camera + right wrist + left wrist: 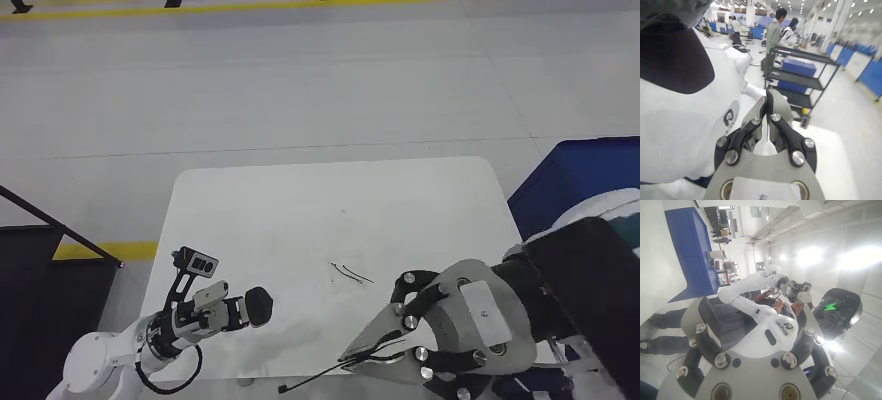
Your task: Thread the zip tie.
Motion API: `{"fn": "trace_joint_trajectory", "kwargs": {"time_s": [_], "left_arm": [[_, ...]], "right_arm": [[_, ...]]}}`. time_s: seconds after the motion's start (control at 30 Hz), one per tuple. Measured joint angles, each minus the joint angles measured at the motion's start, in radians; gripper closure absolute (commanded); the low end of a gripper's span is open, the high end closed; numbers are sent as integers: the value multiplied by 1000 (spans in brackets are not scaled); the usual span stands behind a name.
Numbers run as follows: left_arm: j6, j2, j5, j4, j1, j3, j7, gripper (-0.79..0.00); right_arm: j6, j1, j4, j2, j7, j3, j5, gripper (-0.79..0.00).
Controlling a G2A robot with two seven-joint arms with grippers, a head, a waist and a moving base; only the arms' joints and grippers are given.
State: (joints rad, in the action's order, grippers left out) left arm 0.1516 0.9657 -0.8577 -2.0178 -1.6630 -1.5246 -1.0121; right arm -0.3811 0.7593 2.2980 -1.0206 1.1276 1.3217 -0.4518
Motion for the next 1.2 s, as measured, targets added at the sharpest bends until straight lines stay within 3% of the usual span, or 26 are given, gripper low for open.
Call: {"fn": "trace_joint_trajectory", "kwargs": {"time_s": [0.1,0.23,0.47,0.77,1.0,1.2], "left_arm": [[0,0,0,0,0,0,0,-785],[0,0,0,0,0,0,0,-785],[0,0,0,0,0,0,0,-785],[0,0,0,0,0,0,0,-785],[0,0,0,0,0,0,0,-785],[0,0,0,0,0,0,0,-785]], "right_arm": [[134,-46,-32,1,74,-15,-221,0],[255,-22,-25,2,76,-16,-412,0],[406,9,-59,2,-40,30,-624,0],[552,89,-77,2,-70,-14,-689,0],[569,187,-50,-9,-110,-85,-814,0],[580,173,-29,-7,-90,-70,-743,0]]}}
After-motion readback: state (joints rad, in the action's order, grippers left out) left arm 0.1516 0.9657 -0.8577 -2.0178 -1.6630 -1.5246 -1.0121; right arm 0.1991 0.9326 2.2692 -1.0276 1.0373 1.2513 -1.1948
